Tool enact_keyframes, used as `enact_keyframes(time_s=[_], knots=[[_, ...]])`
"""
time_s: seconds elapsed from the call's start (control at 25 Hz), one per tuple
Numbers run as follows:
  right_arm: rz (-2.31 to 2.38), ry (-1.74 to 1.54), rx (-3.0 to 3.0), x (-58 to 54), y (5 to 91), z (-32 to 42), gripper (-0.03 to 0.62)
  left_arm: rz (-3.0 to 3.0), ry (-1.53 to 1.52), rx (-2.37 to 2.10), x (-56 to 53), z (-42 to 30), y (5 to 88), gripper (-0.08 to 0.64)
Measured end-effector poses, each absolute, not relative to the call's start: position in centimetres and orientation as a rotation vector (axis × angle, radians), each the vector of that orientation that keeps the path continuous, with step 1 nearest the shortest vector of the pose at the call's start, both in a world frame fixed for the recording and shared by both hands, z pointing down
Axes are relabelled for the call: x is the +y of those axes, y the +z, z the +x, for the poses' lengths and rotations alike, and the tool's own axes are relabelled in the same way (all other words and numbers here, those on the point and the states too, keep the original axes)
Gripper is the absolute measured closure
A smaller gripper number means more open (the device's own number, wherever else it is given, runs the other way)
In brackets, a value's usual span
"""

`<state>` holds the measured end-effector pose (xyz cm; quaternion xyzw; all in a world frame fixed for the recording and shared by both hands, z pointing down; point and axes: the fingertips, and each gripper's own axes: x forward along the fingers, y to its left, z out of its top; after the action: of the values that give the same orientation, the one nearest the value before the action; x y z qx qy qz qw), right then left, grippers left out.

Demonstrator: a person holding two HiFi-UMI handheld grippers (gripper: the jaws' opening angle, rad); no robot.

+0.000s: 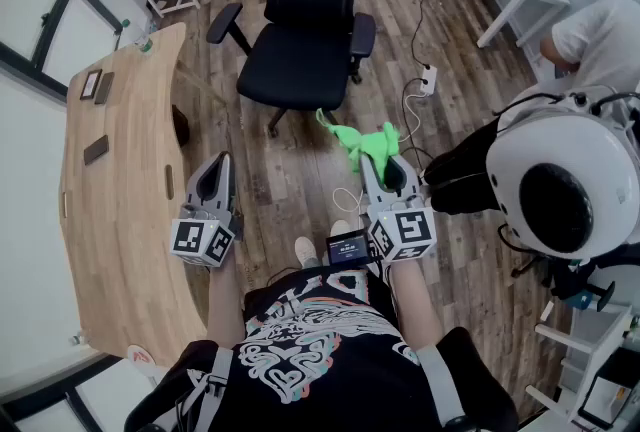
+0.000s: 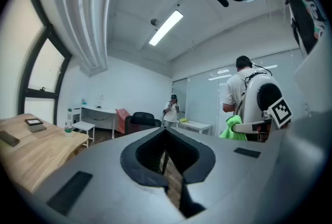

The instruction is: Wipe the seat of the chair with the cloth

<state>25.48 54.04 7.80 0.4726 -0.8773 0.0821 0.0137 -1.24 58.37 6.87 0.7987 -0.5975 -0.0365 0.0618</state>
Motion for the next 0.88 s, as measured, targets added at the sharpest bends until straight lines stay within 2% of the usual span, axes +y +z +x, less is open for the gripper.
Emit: enact_keyframes(time_s=[0.24, 0.48, 0.88], knots=[[1.488, 0.171, -2.742, 52.7, 6.5, 26.4, 0.494, 2.348, -0.129, -1.858, 57.6, -3.4, 6.9, 0.558], [1.498, 0.232, -2.748, 51.0, 7.3, 28.4, 0.494, 2.386, -0.024, -1.863, 56.0, -1.1, 6.9, 0.558], [1.367, 0.355, -2.803, 47.9, 8.7, 28.8, 0.492, 2.382, -0.022, -1.894, 53.3, 1.2, 6.5, 0.558]])
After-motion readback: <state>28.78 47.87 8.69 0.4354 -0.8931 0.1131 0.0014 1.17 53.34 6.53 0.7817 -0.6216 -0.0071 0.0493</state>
